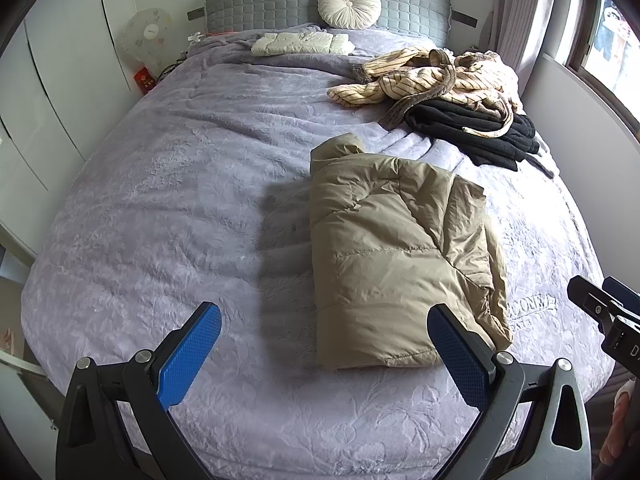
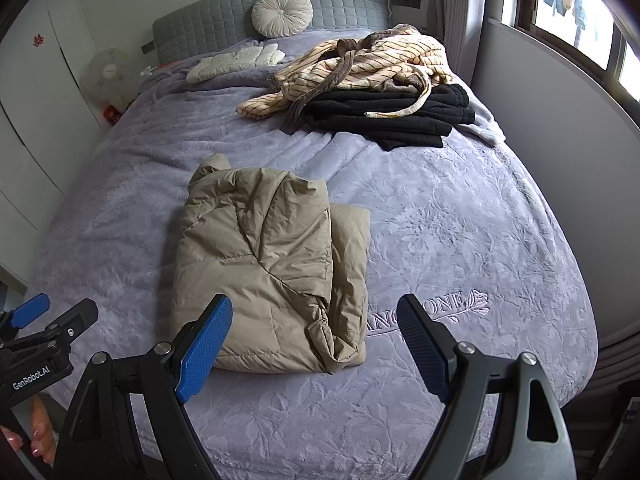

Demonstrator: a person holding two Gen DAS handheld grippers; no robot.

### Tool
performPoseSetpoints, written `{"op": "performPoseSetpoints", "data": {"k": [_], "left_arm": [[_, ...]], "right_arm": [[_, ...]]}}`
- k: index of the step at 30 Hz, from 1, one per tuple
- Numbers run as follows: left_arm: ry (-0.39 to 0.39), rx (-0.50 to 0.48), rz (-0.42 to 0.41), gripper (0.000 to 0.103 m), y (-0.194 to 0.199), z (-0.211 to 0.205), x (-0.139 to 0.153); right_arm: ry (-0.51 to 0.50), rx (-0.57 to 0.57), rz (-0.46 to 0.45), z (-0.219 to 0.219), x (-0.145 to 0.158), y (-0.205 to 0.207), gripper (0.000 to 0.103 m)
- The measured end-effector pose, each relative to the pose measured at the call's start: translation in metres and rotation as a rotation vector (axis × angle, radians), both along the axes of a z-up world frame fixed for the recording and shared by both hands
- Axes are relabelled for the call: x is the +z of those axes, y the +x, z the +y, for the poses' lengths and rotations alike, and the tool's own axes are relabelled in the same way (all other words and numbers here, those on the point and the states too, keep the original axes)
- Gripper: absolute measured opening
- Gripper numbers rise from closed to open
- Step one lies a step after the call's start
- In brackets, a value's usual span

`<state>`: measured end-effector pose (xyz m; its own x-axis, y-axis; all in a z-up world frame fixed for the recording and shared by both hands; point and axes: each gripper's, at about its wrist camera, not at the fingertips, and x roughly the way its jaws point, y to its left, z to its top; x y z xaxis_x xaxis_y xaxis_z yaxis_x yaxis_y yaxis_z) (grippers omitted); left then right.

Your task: Fold large clothes

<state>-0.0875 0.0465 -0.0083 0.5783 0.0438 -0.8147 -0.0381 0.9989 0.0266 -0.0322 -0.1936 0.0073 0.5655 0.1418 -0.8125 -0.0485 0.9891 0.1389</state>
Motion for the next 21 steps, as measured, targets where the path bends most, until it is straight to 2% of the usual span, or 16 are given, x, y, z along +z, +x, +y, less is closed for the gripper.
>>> {"op": "performPoseSetpoints", "data": {"k": [21], "left_arm": [[0.003,0.0,0.002,0.103,-0.0028,-0.0004,-0.0013]], "right_arm": [[0.001,-0.003,0.001,0.002,-0.0004,-0.0007,0.087]]}}
